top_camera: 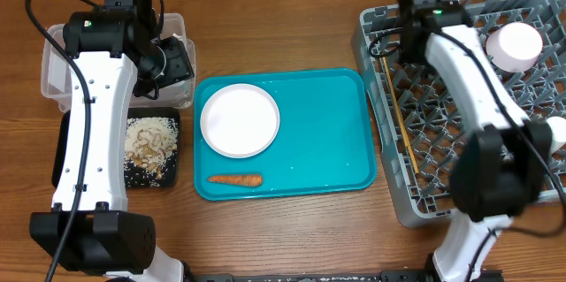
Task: Sort waste into correct bins and load items into the dishwasher
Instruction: 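Move right gripper back and grasp the white plate rim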
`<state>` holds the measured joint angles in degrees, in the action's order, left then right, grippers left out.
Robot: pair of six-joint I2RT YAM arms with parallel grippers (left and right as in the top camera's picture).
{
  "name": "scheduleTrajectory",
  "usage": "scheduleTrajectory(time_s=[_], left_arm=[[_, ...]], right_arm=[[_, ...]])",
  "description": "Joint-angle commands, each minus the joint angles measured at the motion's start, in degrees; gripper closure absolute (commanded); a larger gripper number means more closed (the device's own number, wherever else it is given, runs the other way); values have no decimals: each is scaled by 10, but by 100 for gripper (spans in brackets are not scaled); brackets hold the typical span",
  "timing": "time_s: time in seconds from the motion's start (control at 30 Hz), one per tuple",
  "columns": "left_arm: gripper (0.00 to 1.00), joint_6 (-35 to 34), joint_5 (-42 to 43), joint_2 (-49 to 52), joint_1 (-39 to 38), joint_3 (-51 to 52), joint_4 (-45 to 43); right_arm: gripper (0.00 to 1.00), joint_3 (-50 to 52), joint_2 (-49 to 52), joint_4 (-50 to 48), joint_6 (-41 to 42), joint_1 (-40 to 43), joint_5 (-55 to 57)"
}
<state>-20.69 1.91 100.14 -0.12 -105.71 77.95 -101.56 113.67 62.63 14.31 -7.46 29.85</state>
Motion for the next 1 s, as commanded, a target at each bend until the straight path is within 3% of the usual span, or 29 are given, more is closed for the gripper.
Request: scheduleTrajectory(time_s=[0.0,0.1,0.2,0.3,0.6,0.7,0.87,0.97], left_arm=[[37,-1,4,-1,1,-4,-2],[37,-1,5,-1,1,-4,-2],[37,-1,5,-1,1,-4,-2],[37,-1,7,-1,1,-4,-1],[36,-1,7,-1,1,-4,1],[36,-1,7,-1,1,-4,2],[37,-1,7,-1,1,-4,2],[37,-1,7,-1,1,-4,2]], right_arm=[[0,-5,-69,-2,-54,0,-285],[3,-4,-70,-3,-54,-4,-441],[9,1,-64,-8,-54,-23,-492],[15,10,-57,-12,-54,-60,-491],[16,31,17,-30,-53,-194,-490],[21,31,51,-40,-50,-228,-478],[28,31,99,-48,12,-270,-388],[30,31,122,-61,21,-284,-388]])
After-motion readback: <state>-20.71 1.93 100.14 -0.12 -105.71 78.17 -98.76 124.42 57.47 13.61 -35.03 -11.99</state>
